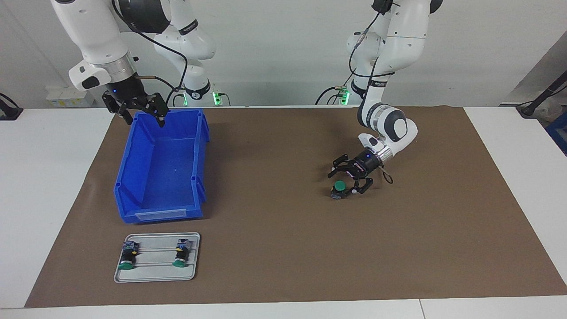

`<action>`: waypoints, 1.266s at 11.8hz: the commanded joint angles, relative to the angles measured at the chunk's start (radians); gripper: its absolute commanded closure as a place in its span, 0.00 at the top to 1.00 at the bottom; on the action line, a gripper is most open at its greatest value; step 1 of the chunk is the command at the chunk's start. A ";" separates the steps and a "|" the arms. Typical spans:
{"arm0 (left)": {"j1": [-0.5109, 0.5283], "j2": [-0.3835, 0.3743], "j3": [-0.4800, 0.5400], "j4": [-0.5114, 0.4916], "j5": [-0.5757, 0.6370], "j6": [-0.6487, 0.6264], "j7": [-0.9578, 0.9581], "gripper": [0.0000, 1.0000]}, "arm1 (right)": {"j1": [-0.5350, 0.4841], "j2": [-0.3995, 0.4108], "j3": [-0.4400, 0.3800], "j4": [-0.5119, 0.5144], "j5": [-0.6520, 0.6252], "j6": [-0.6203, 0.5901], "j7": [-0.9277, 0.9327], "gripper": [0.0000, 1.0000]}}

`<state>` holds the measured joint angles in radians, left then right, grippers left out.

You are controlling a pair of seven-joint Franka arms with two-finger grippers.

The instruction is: Place and press button with both arms

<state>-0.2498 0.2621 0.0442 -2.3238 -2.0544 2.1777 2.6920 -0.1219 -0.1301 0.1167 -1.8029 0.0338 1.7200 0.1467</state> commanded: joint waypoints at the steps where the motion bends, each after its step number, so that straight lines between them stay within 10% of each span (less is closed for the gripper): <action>1: 0.023 -0.034 -0.004 -0.029 -0.003 -0.013 0.006 1.00 | -0.009 -0.016 0.003 -0.012 0.029 0.009 -0.027 1.00; 8: 0.177 -0.029 -0.004 0.043 0.420 -0.076 -0.240 1.00 | -0.009 -0.016 0.003 -0.012 0.029 0.009 -0.027 1.00; 15: 0.199 -0.121 0.000 0.190 0.914 -0.114 -0.930 1.00 | -0.005 -0.017 0.004 -0.012 0.029 0.003 -0.033 1.00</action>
<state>-0.0502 0.1945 0.0468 -2.1579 -1.2747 2.0654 1.9525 -0.1217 -0.1301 0.1169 -1.8029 0.0338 1.7200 0.1467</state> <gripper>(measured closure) 0.000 0.000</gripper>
